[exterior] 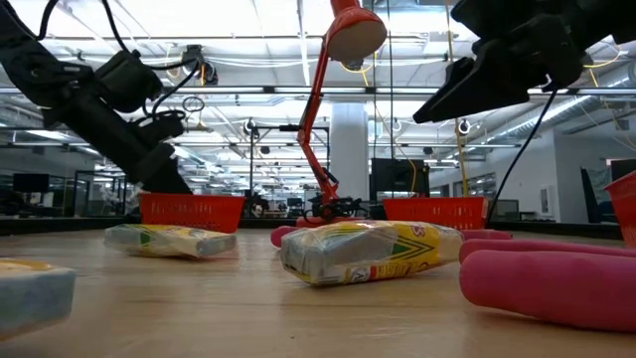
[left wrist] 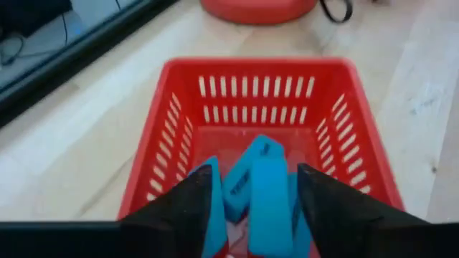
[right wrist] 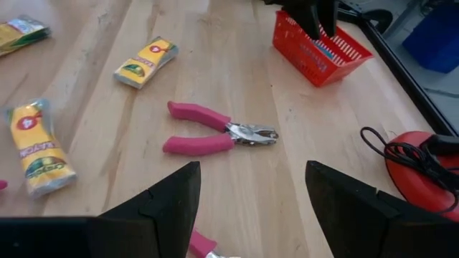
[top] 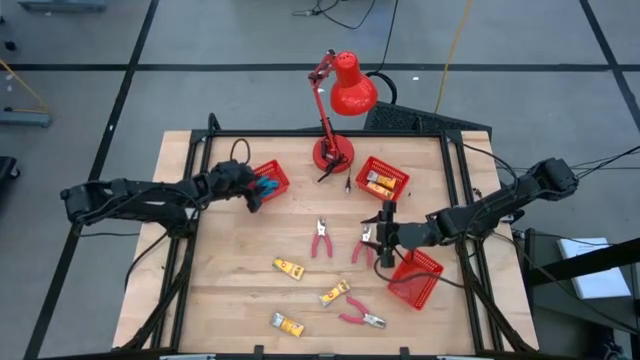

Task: Pick & Place School Supplies
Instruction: Put the pink hole puncher into the bottom red bin

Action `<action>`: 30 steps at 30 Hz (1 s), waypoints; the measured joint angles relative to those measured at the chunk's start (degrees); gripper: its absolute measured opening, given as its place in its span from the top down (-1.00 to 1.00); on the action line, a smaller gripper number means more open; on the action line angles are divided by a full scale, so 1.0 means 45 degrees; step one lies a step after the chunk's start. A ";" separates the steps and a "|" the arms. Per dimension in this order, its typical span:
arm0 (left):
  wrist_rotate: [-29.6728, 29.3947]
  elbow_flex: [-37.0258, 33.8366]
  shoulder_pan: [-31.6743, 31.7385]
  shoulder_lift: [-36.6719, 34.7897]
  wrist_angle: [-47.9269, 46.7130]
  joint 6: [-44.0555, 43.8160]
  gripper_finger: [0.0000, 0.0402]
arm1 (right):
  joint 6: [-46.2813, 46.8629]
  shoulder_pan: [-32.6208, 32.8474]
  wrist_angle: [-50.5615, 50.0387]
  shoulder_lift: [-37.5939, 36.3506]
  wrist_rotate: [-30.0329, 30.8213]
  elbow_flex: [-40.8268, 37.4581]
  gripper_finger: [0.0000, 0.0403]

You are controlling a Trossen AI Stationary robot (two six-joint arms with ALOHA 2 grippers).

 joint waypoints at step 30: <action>0.1677 0.0005 -0.4652 -0.0015 0.3796 0.0671 -0.06 | 0.0134 -0.0469 -0.2407 0.0136 -0.0443 0.1288 -0.20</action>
